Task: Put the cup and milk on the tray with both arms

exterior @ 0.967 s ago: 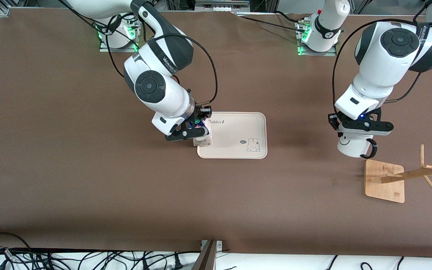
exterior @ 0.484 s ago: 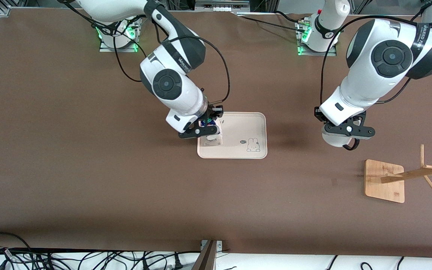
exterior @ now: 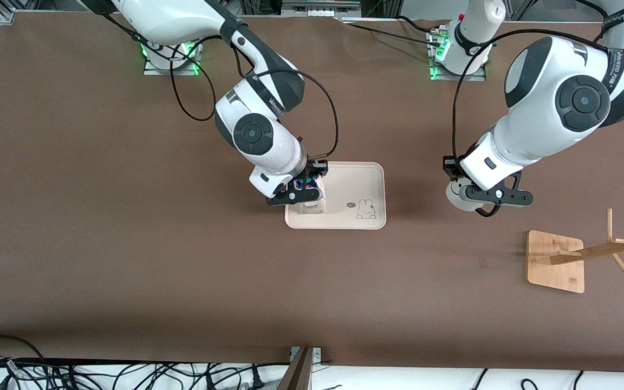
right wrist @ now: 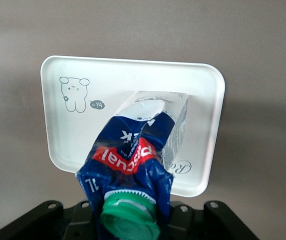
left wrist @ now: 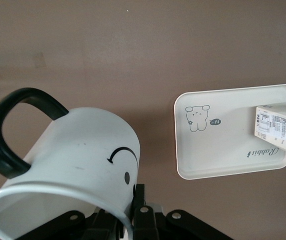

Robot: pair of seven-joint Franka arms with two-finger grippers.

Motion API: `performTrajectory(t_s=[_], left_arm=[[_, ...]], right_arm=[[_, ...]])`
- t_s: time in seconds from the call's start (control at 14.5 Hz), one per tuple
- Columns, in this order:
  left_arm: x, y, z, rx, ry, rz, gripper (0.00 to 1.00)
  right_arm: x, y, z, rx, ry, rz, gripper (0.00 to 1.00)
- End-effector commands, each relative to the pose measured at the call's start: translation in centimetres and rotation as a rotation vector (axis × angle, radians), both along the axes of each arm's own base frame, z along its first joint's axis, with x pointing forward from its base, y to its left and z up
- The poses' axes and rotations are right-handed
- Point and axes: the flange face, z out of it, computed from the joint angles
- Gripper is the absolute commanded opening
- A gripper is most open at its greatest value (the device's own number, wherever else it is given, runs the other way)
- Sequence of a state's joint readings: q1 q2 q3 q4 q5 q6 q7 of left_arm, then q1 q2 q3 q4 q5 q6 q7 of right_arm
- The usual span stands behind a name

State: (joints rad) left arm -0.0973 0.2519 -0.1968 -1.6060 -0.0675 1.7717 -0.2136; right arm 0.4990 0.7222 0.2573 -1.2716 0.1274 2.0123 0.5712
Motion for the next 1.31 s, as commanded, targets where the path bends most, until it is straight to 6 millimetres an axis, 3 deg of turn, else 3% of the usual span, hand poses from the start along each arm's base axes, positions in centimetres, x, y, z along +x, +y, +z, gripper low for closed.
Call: performTrajectory(t_s=[0.0, 0.14, 0.21, 0.28, 0.9, 1.24], left_arm=[[0.5, 0.2, 0.5, -0.021, 0.015, 0.011, 0.0], [0.6, 0.4, 0.5, -0.019, 0.014, 0.012, 0.0], [0.6, 0.3, 0.5, -0.018, 0.014, 0.01, 0.0], [0.6, 0.3, 0.5, -0.018, 0.013, 0.01, 0.0], [0.6, 0.3, 0.5, -0.019, 0.013, 0.014, 0.0], [0.6, 0.3, 0.5, -0.021, 0.014, 0.014, 0.0]], right_arm=[[0.4, 0.5, -0.4, 0.005, -0.012, -0.011, 0.2], [0.4, 0.4, -0.6, 0.001, -0.01, -0.008, 0.23], [0.4, 0.4, -0.6, 0.001, -0.009, -0.01, 0.52], [0.4, 0.4, -0.6, 0.0, -0.01, -0.011, 0.97], [0.3, 0.3, 0.2, -0.002, -0.015, -0.009, 1.0], [-0.3, 0.1, 4.9, 0.009, -0.03, -0.039, 1.0]])
